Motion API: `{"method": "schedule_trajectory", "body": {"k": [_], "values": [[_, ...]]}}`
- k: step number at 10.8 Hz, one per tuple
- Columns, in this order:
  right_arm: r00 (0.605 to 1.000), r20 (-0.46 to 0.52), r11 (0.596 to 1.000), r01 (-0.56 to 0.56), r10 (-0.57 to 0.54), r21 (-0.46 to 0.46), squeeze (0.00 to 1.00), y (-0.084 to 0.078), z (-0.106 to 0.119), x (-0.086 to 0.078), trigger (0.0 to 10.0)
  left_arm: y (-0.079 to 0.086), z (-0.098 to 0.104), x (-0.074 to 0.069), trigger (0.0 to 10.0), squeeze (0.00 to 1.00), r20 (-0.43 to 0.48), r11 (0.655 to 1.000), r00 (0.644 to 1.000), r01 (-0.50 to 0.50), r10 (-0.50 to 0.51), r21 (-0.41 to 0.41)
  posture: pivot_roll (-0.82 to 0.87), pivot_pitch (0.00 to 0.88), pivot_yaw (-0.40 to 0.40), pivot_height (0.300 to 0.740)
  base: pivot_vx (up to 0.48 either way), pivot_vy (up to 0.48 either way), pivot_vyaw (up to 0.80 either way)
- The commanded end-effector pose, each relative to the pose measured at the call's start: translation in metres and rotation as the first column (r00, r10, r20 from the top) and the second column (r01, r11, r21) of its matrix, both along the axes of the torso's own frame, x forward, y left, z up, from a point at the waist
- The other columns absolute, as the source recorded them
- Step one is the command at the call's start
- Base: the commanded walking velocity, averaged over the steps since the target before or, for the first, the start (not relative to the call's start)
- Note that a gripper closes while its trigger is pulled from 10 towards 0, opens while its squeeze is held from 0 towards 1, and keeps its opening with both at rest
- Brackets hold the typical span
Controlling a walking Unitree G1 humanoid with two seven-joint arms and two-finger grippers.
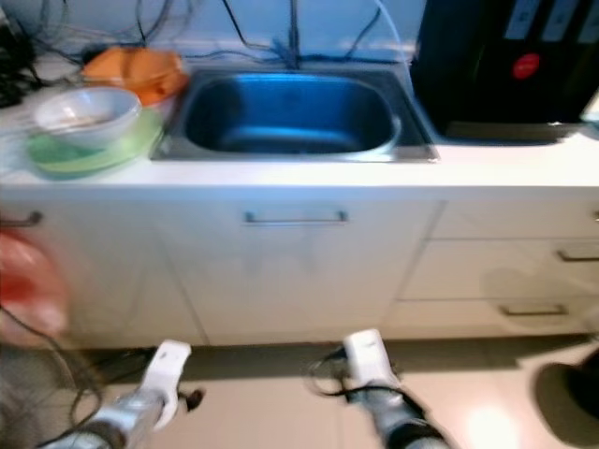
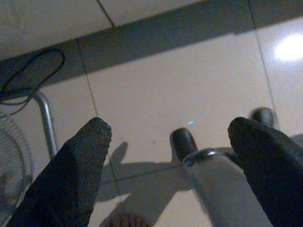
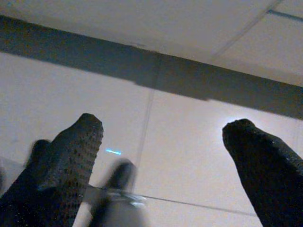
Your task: Kitchen organization
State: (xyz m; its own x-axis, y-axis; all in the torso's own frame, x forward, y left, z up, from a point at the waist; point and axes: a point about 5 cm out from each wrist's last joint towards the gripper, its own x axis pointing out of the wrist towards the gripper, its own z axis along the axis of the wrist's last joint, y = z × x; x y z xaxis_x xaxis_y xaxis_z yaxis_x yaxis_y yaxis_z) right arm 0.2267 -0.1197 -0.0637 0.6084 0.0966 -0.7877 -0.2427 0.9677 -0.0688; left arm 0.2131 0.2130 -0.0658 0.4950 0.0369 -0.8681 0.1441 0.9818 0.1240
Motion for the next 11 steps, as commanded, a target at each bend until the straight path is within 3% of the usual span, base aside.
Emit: {"method": "schedule_trajectory", "body": {"k": [1, 5, 8, 11], "values": [[1.0, 0.0, 1.0, 0.001, -0.001, -0.024, 0.0, -0.0085, -0.0002, 0.0003, 10.0, -0.0042, 0.0007, 0.0027, 10.0, 0.0, 0.006, 1.0, 1.0, 0.006, -0.006, -0.007, 0.03, 0.0, 0.014, 0.74, 0.0, 0.0, 0.0], [1.0, 0.026, 1.0, -0.017, 0.018, -0.017, 0.0, -0.0082, 0.002, 0.003, 10.0, -0.0024, 0.0014, 0.0034, 10.0, 0.0, 0.015, 1.0, 1.0, 0.007, -0.007, 0.01, 0.03, 0.0, 0.016, 0.74, 0.0, 0.0, 0.0], [0.999, 0.033, 1.0, -0.02, 0.021, -0.018, 0.0, -0.0092, 0.0027, 0.004, 10.0, -0.0024, 0.0013, 0.0032, 10.0, 0.0, 0.014, 1.0, 1.0, 0.007, -0.007, 0.01, 0.03, 0.0, 0.017, 0.74, 0.0, 0.0, 0.58], [0.999, 0.028, 1.0, -0.017, 0.018, -0.025, 0.0, -0.0097, 0.0017, 0.0025, 10.0, -0.0023, 0.0011, 0.0028, 10.0, 0.0, 0.015, 1.0, 1.0, 0.012, -0.013, 0.017, 0.03, 0.0, 0.014, 0.74, 0.0, 0.0, 0.0]]}}
